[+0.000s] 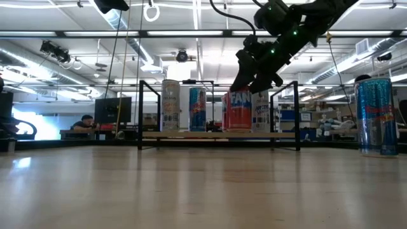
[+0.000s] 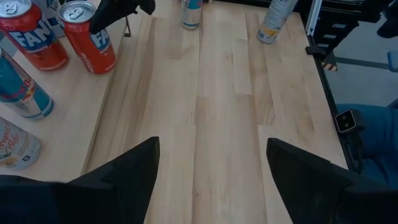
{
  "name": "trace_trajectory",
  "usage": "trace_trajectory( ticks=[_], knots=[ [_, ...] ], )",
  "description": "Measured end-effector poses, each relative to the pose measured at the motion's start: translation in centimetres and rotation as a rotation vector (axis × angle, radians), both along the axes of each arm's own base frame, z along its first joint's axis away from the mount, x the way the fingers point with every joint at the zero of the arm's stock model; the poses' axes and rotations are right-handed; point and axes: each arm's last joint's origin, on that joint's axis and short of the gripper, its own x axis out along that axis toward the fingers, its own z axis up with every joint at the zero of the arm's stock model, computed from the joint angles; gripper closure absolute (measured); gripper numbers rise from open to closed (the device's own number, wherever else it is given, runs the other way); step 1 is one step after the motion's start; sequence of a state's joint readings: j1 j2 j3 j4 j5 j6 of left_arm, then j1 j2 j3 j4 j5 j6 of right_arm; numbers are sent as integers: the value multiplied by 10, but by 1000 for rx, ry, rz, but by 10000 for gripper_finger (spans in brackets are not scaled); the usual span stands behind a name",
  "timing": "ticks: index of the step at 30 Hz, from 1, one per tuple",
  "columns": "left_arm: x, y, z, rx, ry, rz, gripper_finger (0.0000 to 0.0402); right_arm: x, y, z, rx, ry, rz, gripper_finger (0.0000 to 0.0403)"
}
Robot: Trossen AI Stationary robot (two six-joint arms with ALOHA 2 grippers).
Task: Place canned beverage on shelf
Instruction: Put the red soda can on the shelf aligned with the other red soda can
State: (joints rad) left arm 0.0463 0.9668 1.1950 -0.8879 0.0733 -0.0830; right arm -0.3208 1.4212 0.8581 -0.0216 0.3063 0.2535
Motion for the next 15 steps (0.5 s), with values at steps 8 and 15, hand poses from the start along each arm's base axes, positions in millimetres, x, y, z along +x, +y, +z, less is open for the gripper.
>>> trace_trajectory(
  ticks=[8, 15],
  knots=[
    [0, 0, 0, -1, 0, 1, 104, -3, -9, 0, 0, -2, -7, 68],
    [0, 0, 0, 1, 0, 0, 104, -4, -12, 0, 24, -13, 19, 65]
  ],
)
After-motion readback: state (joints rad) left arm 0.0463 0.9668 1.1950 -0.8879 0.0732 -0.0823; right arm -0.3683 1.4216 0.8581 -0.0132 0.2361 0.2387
